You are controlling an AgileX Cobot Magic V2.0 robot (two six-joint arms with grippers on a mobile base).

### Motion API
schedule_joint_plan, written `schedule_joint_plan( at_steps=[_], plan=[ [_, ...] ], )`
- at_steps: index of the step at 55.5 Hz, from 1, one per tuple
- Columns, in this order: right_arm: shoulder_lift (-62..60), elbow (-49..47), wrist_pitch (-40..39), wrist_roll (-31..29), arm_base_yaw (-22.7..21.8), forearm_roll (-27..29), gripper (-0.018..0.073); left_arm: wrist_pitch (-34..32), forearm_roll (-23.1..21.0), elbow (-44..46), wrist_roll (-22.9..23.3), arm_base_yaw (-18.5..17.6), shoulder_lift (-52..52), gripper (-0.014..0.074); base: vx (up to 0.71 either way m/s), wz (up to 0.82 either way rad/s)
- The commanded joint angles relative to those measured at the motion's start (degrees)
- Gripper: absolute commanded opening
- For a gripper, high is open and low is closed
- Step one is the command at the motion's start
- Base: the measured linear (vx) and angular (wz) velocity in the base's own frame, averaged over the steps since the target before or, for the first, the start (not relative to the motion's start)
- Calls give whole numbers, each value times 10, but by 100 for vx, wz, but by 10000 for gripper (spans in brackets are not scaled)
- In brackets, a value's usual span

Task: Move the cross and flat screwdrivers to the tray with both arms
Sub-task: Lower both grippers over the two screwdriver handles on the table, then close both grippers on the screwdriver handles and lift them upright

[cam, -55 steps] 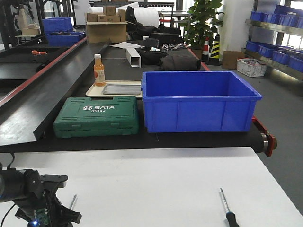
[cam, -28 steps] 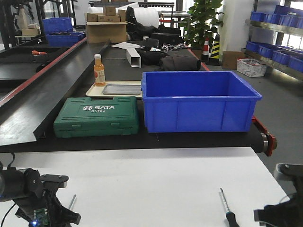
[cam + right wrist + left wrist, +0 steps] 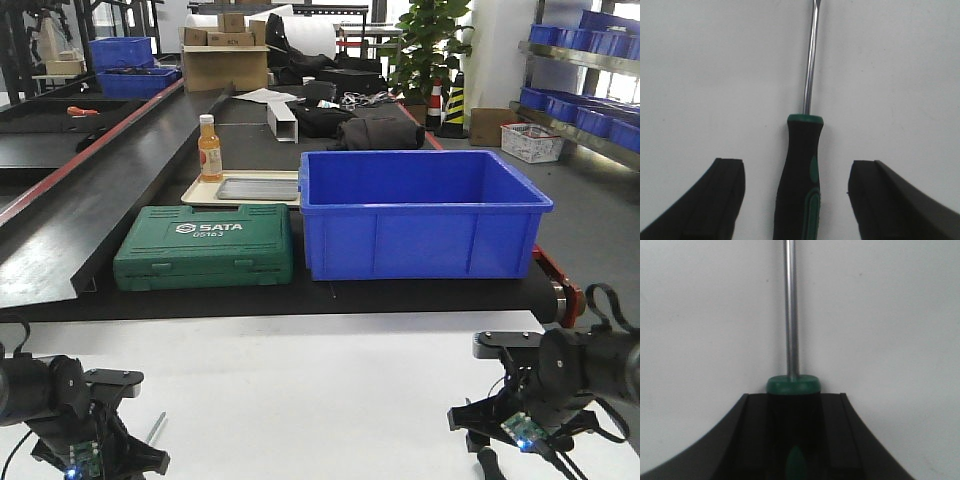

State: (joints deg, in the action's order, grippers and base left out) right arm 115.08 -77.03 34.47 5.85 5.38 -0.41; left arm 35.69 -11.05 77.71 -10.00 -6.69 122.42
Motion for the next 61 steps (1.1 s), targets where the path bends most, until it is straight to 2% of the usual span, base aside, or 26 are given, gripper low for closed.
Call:
schedule_joint_plan(
  at_steps=[1, 13, 29, 39, 53, 61],
  plan=[
    [14, -68, 22, 12, -2, -19, 519, 3, -9, 10, 3, -2, -25, -7, 0, 0],
    [71, -131, 61, 34, -2, -40, 519, 4, -9, 10, 3, -2, -25, -3, 0, 0],
    [105, -149, 98, 30, -2, -33, 489, -1, -9, 10, 3, -2, -25, -3, 0, 0],
    [105, -149, 106, 30, -2, -27, 340, -5, -9, 10, 3, -2, -25, -3, 0, 0],
    [99, -149, 94, 27, -2, -20, -15, -12, -13, 10, 3, -2, -27, -3, 0, 0],
    [66, -149, 78, 18, -2, -20, -12, -31, -15, 10, 3, -2, -50, -1, 0, 0]
  ],
)
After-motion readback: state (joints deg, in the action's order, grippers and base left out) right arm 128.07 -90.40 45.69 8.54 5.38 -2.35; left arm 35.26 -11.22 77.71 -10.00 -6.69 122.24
